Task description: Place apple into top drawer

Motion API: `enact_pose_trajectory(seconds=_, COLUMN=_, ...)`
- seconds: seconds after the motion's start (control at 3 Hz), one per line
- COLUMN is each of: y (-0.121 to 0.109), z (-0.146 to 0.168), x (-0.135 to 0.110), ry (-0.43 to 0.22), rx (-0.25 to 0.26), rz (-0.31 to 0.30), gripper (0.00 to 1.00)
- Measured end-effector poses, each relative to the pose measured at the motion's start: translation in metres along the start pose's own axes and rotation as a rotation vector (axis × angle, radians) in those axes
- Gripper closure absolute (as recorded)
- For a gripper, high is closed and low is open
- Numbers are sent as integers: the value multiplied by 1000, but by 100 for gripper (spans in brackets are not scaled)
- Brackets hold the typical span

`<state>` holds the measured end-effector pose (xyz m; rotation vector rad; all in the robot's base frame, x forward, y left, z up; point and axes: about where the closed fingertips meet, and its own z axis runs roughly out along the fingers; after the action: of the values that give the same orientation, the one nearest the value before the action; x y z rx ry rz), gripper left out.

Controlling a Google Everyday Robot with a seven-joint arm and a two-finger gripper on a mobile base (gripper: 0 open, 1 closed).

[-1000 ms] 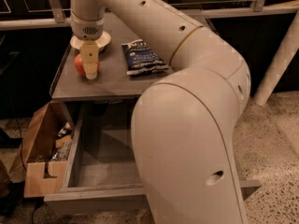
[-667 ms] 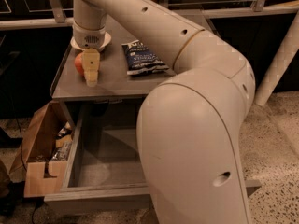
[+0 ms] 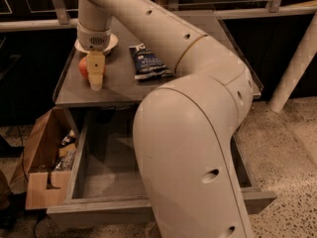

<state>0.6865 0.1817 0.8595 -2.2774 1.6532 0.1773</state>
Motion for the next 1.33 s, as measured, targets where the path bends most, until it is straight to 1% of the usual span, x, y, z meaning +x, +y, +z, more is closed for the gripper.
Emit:
enact_pose_trajectory(seconds=0.33, y=0, z=0, x=0, ry=0, rx=0, rz=0, gripper=19)
enact_pose_trajectory(seconds=1.33, y=0, z=0, x=0, ry=0, rx=0, rz=0, gripper=89)
